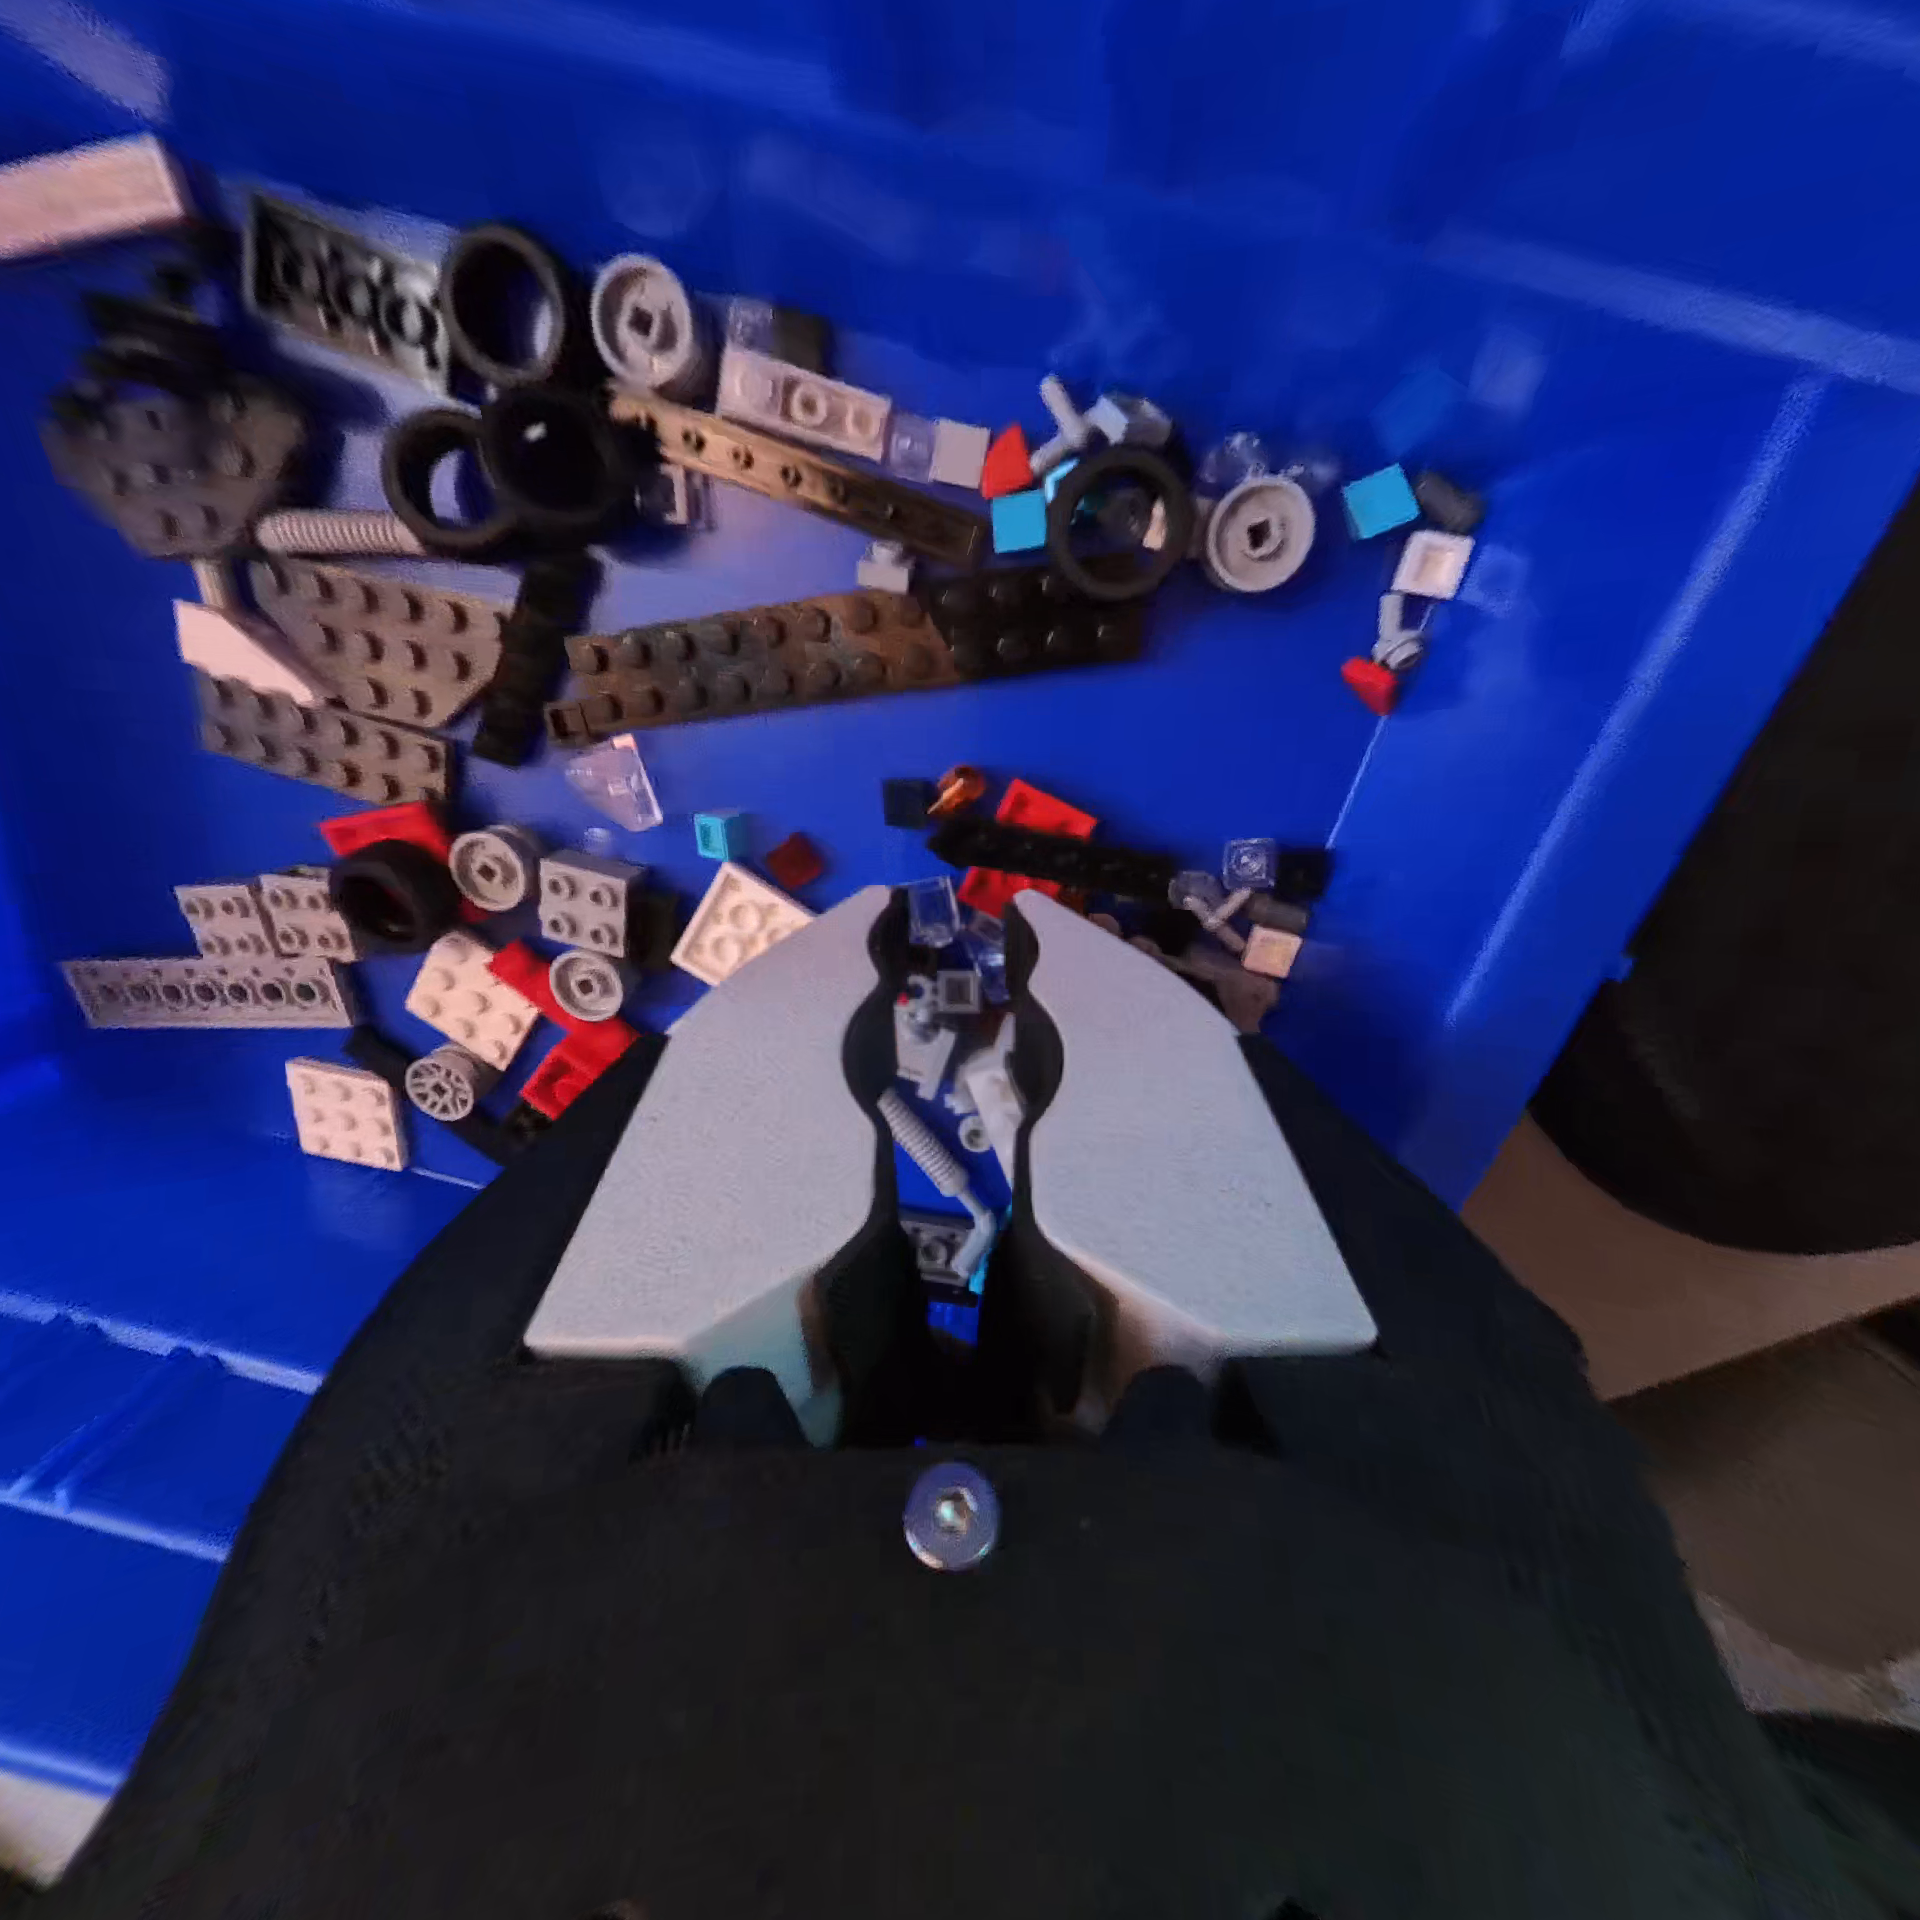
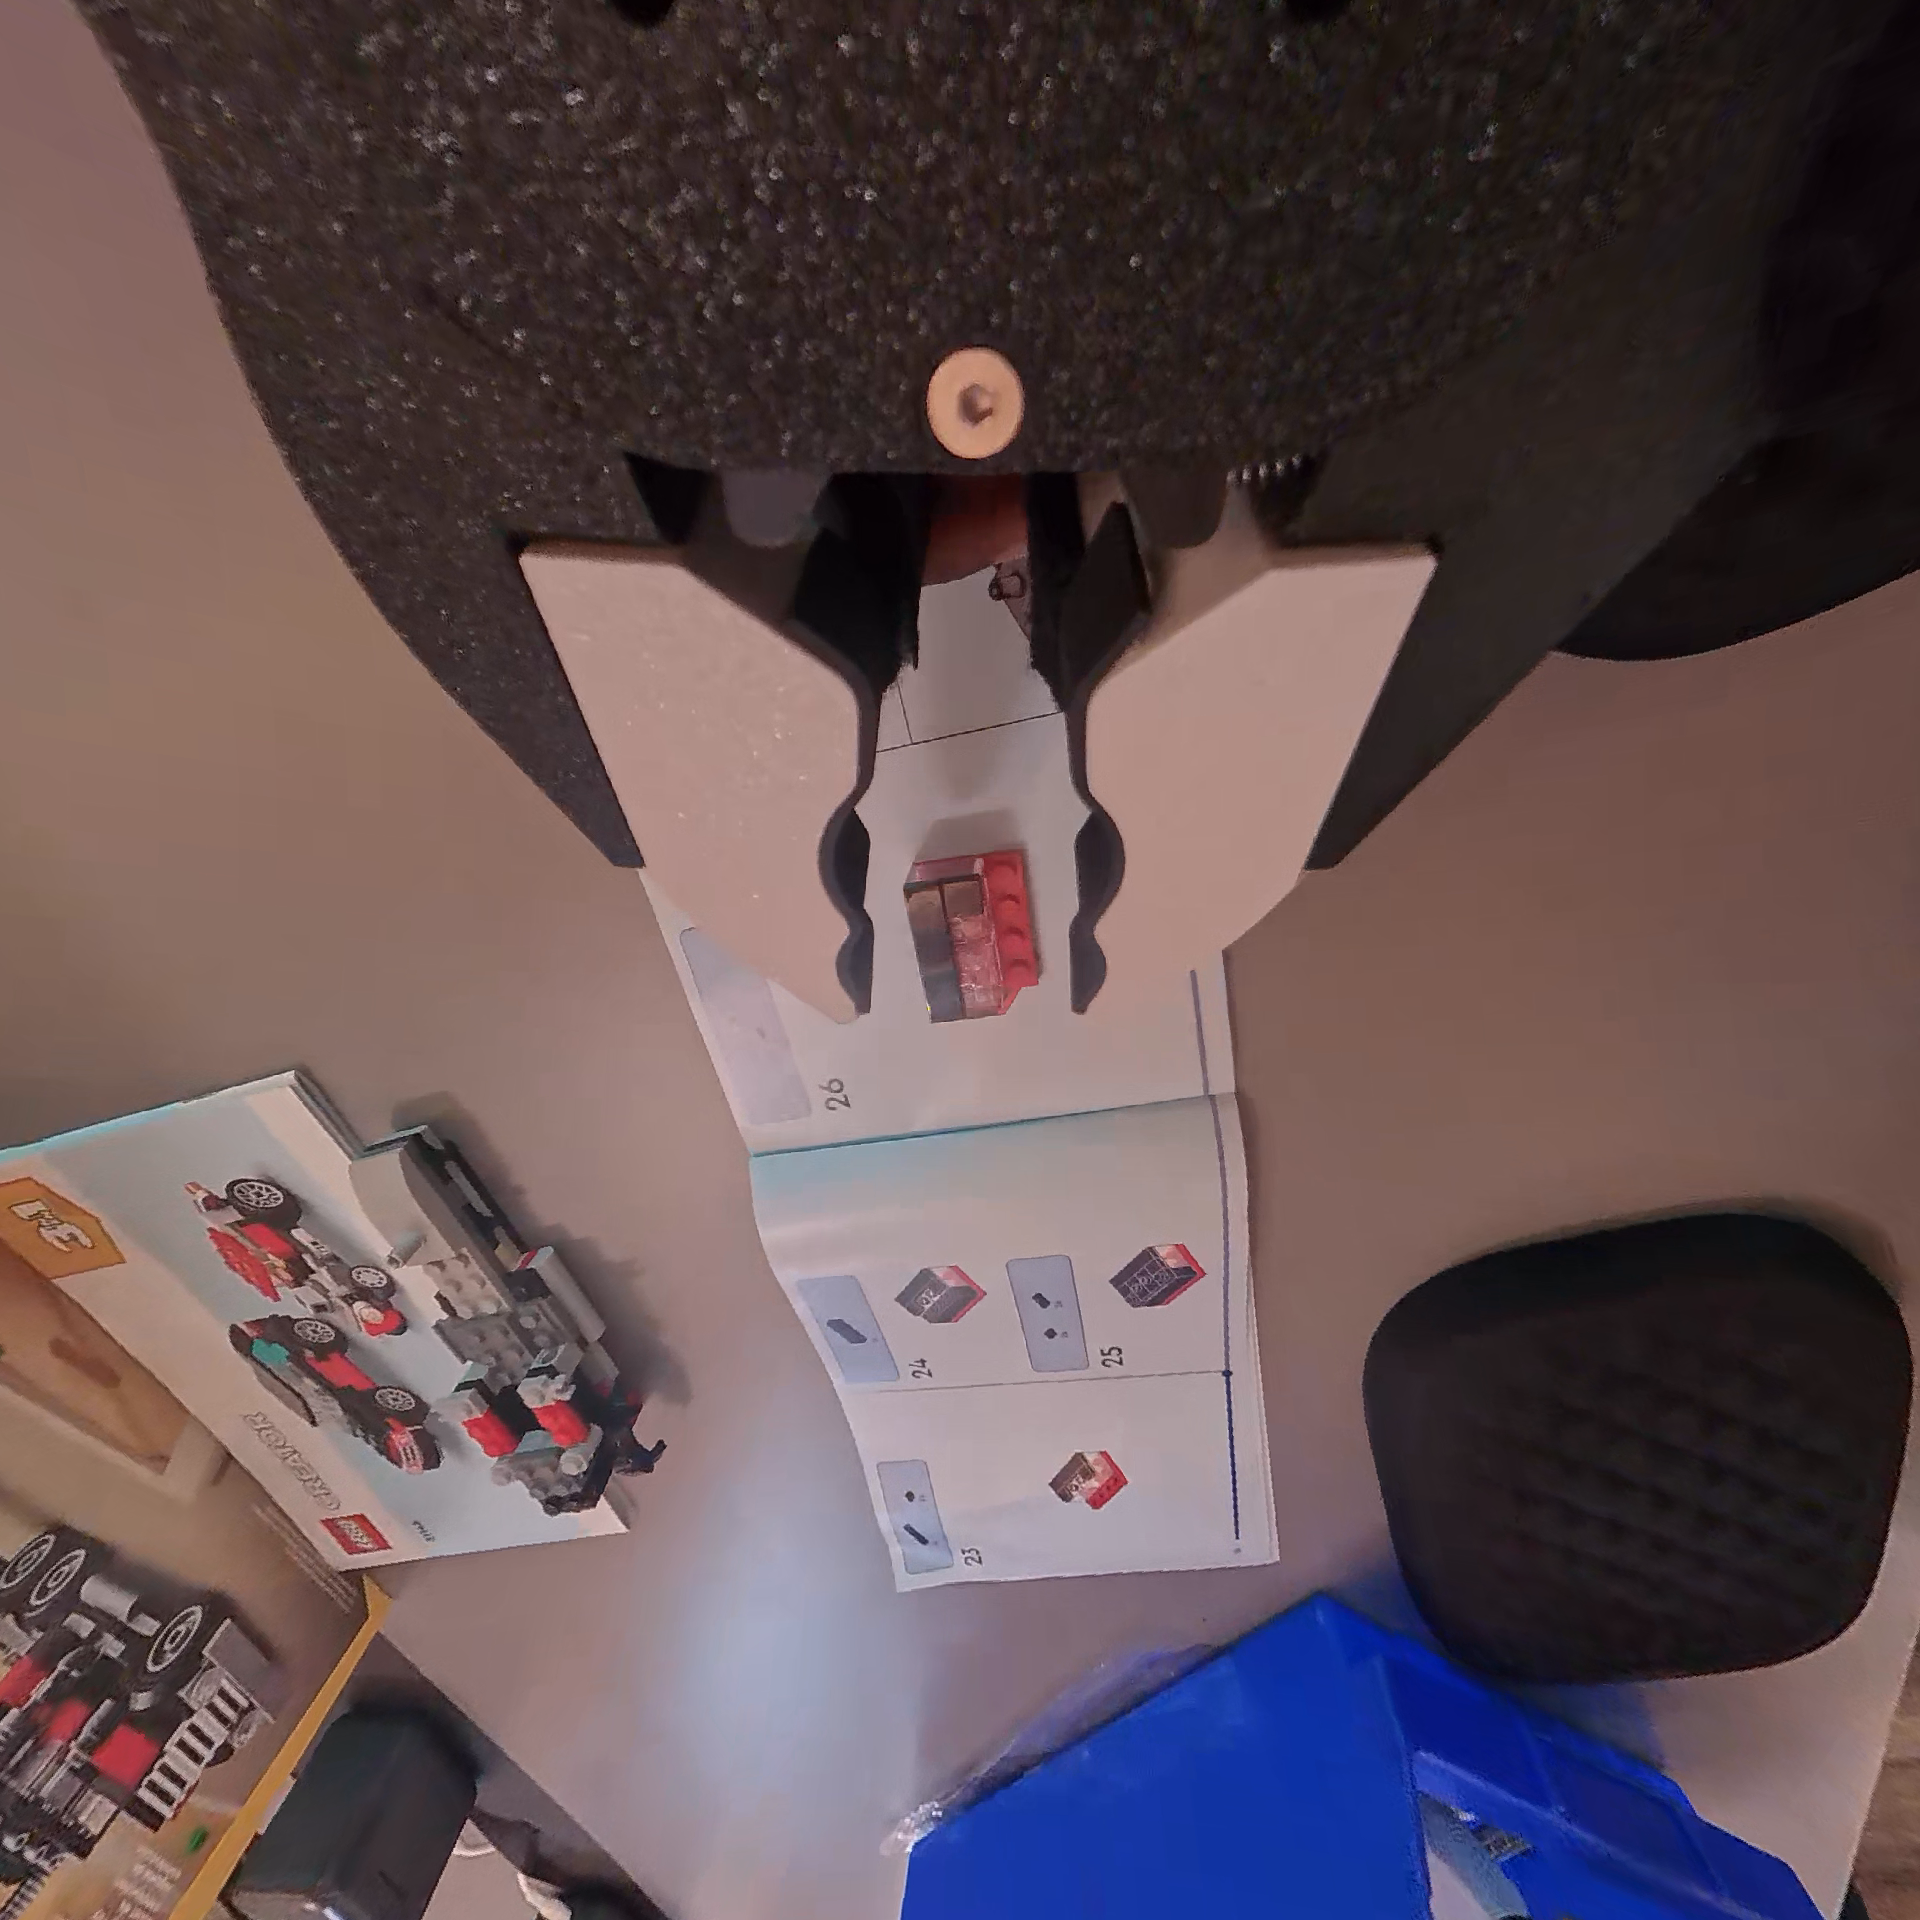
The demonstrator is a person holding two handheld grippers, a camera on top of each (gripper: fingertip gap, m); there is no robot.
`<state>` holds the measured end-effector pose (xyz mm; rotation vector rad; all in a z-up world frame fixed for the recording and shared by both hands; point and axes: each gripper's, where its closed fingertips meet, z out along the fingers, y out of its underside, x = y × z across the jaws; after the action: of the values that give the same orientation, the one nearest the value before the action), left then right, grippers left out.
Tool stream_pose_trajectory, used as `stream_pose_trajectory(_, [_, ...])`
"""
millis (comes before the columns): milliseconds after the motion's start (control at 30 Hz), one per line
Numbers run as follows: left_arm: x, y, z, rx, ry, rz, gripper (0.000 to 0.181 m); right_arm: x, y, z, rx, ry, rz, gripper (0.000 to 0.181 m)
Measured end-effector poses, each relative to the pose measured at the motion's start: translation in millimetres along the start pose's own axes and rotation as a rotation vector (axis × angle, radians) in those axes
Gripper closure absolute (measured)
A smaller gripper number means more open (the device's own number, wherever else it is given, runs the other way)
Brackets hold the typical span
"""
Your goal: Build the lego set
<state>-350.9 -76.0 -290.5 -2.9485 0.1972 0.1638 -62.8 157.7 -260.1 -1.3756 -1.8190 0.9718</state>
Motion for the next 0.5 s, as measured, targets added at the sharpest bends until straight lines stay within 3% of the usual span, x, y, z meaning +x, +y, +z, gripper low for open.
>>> stream_pose_trajectory(133, [26, -13, -2, 0.080, 0.147, 0.039, 0.144, 2, 4, 5, -0.030, -0.002, -0.006, 0.145])
stream_pose_trajectory(200, [19, 1, -7, 0.018, 0.080, 0.018, 0.134, 3, 8, 6, -0.054, 0.004, -0.003, 0.145])
stream_pose_trajectory(300, [0, 20, -23, -0.031, -0.075, -0.047, 0.143, 5, 11, 7, -0.051, 0.004, 0.008, 0.147])
stream_pose_trajectory(500, [-5, 33, -12, -0.124, -0.093, -0.107, 0.161, 6, 16, 13, -0.090, -0.011, 0.004, 0.147])
